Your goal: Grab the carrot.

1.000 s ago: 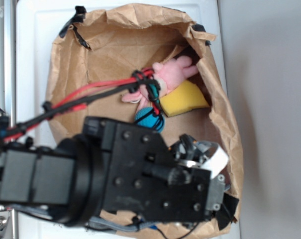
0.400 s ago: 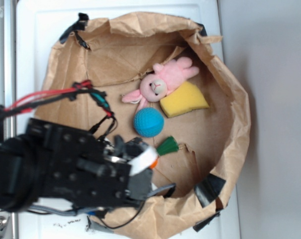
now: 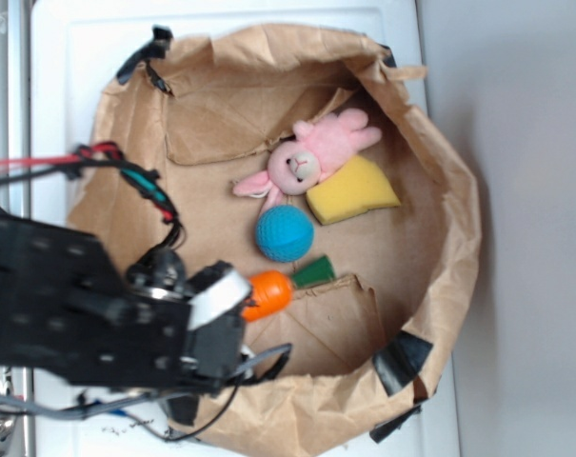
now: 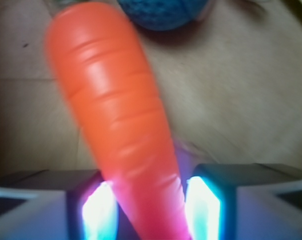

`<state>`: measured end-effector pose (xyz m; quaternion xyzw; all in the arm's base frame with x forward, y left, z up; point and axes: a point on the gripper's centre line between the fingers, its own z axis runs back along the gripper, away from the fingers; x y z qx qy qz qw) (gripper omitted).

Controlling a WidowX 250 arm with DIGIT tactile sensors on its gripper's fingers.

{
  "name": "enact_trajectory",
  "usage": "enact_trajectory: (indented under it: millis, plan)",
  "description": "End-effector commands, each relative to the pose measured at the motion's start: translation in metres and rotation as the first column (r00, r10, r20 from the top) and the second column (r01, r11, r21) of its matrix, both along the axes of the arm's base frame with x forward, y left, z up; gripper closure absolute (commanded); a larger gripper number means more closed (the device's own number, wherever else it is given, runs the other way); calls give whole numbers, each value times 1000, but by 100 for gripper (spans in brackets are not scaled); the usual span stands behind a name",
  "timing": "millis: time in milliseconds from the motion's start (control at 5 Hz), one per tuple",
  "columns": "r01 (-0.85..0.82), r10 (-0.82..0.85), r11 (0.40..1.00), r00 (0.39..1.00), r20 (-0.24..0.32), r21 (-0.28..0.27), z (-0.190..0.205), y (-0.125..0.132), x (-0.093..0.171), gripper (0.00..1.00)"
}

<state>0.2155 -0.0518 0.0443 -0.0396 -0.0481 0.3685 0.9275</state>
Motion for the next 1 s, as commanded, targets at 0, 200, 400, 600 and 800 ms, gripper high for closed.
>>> enact_trajectory:
  millis: [0, 200, 400, 600, 800]
  plan:
    - [-115, 117, 990, 993, 20, -76, 66, 13, 64, 100]
    - [-176, 177, 982, 984, 3, -74, 87, 18, 84, 100]
    - [-194, 194, 981, 981, 17, -24, 111, 28, 89, 100]
    - [-196, 196, 981, 980, 35, -3, 129, 39, 80, 100]
    - [-194, 192, 981, 980, 58, 26, 141, 51, 76, 100]
